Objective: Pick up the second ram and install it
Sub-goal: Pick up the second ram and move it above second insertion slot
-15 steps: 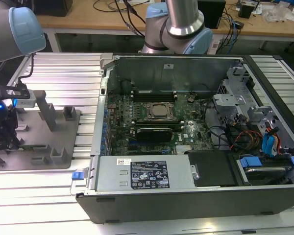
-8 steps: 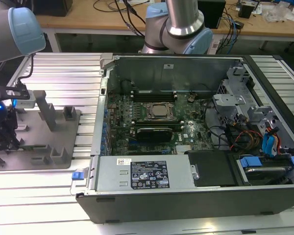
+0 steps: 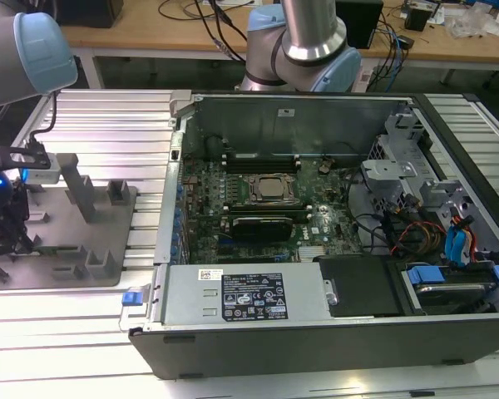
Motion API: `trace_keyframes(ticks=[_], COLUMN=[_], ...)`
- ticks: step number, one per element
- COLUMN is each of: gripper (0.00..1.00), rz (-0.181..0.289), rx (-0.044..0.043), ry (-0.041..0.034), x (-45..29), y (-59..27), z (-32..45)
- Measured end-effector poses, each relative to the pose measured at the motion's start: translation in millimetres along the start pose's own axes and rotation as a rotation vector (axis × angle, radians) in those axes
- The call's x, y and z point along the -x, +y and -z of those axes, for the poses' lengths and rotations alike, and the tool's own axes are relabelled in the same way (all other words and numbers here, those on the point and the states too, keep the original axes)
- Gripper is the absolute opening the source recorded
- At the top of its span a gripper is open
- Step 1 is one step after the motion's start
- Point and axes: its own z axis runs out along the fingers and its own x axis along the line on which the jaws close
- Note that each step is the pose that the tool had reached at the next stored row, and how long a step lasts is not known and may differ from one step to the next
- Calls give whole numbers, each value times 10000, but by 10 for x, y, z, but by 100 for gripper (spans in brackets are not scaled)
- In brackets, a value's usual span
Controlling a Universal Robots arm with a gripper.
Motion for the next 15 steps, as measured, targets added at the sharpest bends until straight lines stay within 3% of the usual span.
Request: trace_keyframes(ticks=[3, 10, 15], gripper=[9, 9, 9], rz=[0, -1, 0], rx=[-1, 0, 0], ry=[-1, 0, -1], x=[-1, 4, 5], y=[1, 5, 6], z=[4, 229, 292])
